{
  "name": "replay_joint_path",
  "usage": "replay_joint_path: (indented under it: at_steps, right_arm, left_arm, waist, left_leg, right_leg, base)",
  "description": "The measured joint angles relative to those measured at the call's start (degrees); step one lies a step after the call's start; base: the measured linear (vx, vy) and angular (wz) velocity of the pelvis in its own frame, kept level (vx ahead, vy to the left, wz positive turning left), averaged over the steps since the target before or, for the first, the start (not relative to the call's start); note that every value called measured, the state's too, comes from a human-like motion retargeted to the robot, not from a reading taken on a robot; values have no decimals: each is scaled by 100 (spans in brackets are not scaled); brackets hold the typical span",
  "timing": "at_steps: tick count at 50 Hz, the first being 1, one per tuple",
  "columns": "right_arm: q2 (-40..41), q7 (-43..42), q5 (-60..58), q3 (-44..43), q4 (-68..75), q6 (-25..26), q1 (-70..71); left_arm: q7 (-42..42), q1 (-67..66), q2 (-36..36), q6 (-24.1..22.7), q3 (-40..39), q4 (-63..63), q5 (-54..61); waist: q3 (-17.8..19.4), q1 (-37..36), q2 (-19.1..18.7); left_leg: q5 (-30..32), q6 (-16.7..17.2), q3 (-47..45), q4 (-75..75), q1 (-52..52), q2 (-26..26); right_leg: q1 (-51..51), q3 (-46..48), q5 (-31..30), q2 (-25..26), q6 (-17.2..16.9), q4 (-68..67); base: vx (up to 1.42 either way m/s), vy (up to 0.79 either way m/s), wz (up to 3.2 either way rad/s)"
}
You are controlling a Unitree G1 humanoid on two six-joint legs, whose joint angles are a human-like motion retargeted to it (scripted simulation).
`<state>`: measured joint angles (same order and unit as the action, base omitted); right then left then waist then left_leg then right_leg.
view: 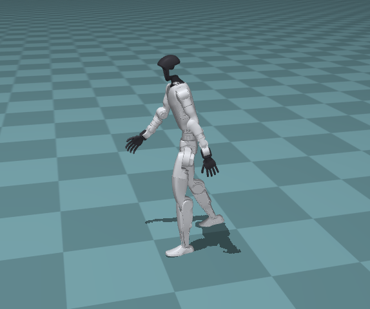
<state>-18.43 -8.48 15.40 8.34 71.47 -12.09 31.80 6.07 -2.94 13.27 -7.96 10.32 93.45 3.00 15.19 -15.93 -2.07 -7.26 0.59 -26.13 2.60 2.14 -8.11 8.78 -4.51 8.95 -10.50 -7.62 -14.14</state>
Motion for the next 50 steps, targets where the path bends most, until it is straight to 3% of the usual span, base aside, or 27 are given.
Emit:
replay_joint_path:
  at_steps: [5, 10, 15, 20, 25, 30, 34, 37, 40, 46, 50]
  right_arm:
    - [187, 402, 220, -22, -6, -16, -379]
    - [417, 489, -548, -487, 207, 245, -1252]
    - [556, 772, -1362, -647, 663, 544, -1949]
    - [556, 1405, -1841, -550, 1271, 763, -2276]
    - [407, 1525, -1868, -622, 1574, 960, -2317]
    - [263, 1403, -1371, -444, 1624, 867, -2124]
    - [191, 1043, -1059, -129, 1631, 962, -1711]
    - [183, 757, -993, -181, 1469, 971, -1386]
    - [229, 590, -731, -332, 1148, 836, -1136]
    - [454, 354, -27, -198, 378, 404, -779]
    - [511, 377, 219, 101, 94, 73, -652]
  left_arm:
    - [380, 348, 288, -57, 146, -161, -111]
    - [-244, 1383, 534, -43, 423, -461, -544]
    - [-628, 2833, 450, 185, 377, -787, -999]
    - [-322, 3986, 217, 230, 504, -1314, -1054]
    - [-555, 4533, 184, 169, 913, -2249, -816]
    - [-697, 4069, 354, 10, 893, -3144, -661]
    - [-575, 3071, 373, 299, 587, -3259, -696]
    - [-358, 2268, 293, 477, 391, -3008, -957]
    - [-102, 1559, 151, 454, 255, -2460, -1282]
    - [173, 584, 17, 281, -2, -845, -1072]
    - [170, 279, 107, 37, -82, 15, -246]
  waist:
    - [-85, -97, 326]
    - [-307, 22, 636]
    - [-317, 396, 700]
    - [-256, 961, 614]
    - [-114, 1484, 549]
    - [-44, 1540, 329]
    - [28, 1548, 381]
    - [-171, 1452, 438]
    - [-331, 1217, 494]
    - [-255, 495, 641]
    - [-177, 126, 622]
  left_leg:
    - [-632, -224, 338, 228, -462, 91]
    - [-914, -227, 677, 413, -722, 194]
    - [-970, 22, 1119, 270, -1132, 247]
    - [-972, 17, 1547, 179, -1552, 224]
    - [-1023, 60, 1838, 292, -2013, 341]
    - [-726, 9, 1640, 980, -2355, 285]
    - [-365, -1, 1284, 2984, -1849, 245]
    - [-625, -145, 875, 4600, -922, 87]
    - [-1023, -306, 560, 5200, -242, 6]
    - [-1363, -195, 254, 3636, 178, 17]
    - [-856, -193, -57, 1256, -22, -74]
  right_leg:
    - [-123, -58, -559, 13, 21, -1307]
    - [-1316, 341, -1672, -140, 145, -3837]
    - [-2192, 1202, -542, -659, 693, -4915]
    - [-2631, 1272, 50, -382, 582, -3687]
    - [-2128, 1553, -439, -333, 228, -272]
    - [-1677, 1305, 137, -231, 350, -503]
    - [-1133, 994, 240, -301, 443, -472]
    - [-1092, 746, 229, -392, 449, -460]
    - [-998, 475, 104, -460, 380, -329]
    - [-419, 36, -67, -512, 244, 43]
    - [-130, -149, -10, -423, 100, -145]
  base:
    - [66, 27, 31]
    - [63, 22, 74]
    - [59, 12, 92]
    - [58, -3, 86]
    - [64, -13, 47]
    - [71, -20, -51]
    - [70, -16, -82]
    - [62, -2, -79]
    - [62, 7, -82]
    - [62, 15, -86]
    - [63, 30, -44]
